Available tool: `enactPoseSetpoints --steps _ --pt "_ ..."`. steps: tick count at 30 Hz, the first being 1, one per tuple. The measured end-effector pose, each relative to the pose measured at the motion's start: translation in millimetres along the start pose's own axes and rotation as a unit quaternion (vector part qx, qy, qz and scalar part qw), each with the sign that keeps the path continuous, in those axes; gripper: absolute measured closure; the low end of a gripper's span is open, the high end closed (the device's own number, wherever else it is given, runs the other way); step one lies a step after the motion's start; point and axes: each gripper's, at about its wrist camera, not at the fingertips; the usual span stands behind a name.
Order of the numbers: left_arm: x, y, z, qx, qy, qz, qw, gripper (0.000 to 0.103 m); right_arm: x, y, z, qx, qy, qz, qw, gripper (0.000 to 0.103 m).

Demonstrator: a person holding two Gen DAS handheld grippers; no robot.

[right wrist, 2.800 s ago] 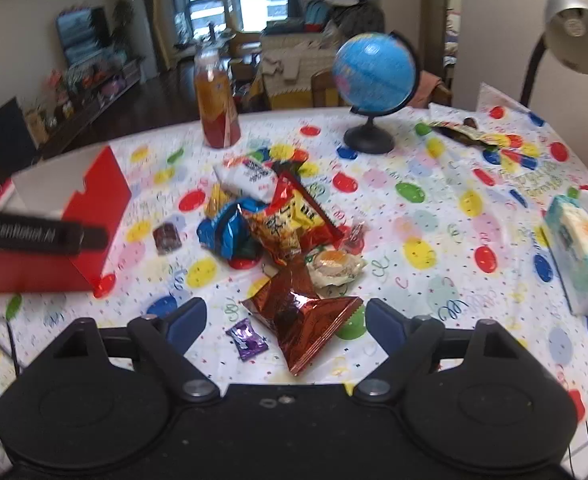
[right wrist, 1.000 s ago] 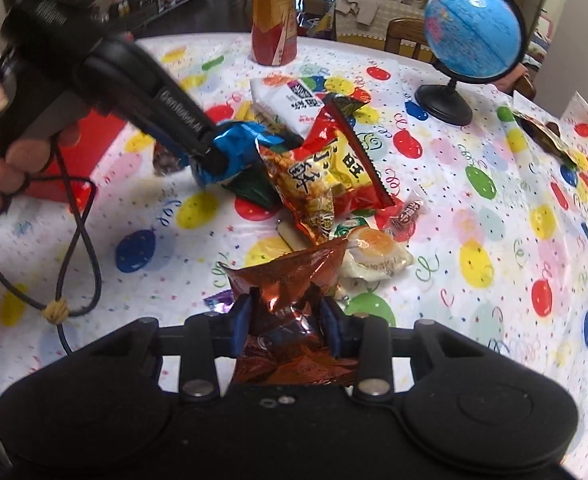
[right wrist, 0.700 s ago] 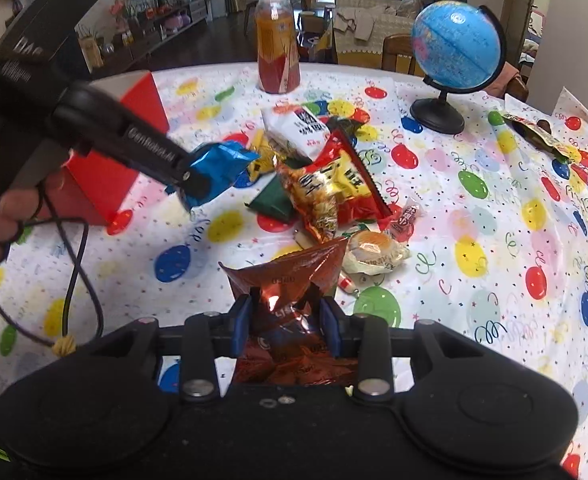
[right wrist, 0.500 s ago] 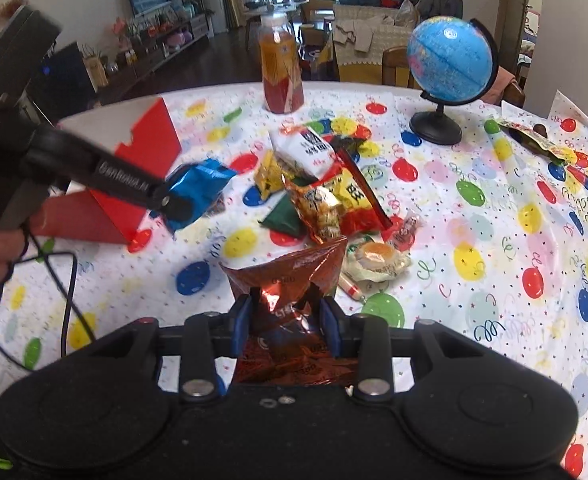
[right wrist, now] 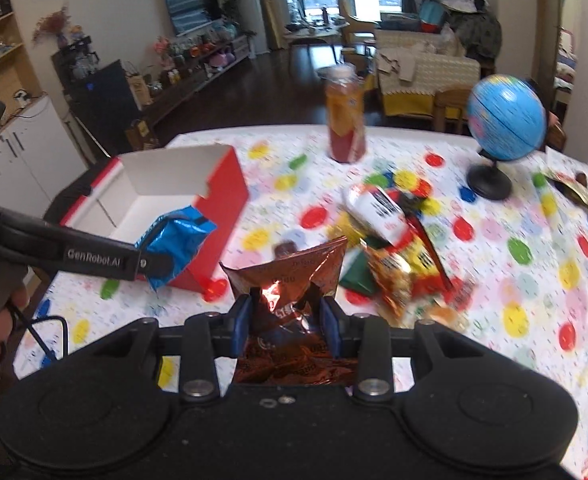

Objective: Organize snacks
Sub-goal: 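Carry the blue packet and brown foil bag with both grippers into the red box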

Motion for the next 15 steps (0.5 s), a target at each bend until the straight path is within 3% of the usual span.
enactPoseSetpoints --steps 15 --pt "102 25 28 -0.028 0.034 0.03 0.9986 0.063 95 -51 69 -0.008 0.043 0.029 0.999 0.067"
Point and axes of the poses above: each gripper's, at about its wrist camera, not at the fingertips, and y roughly against the way its jaws point, x to its left, z to its top, and after that the axes turned 2 degrees about -x, right-handed
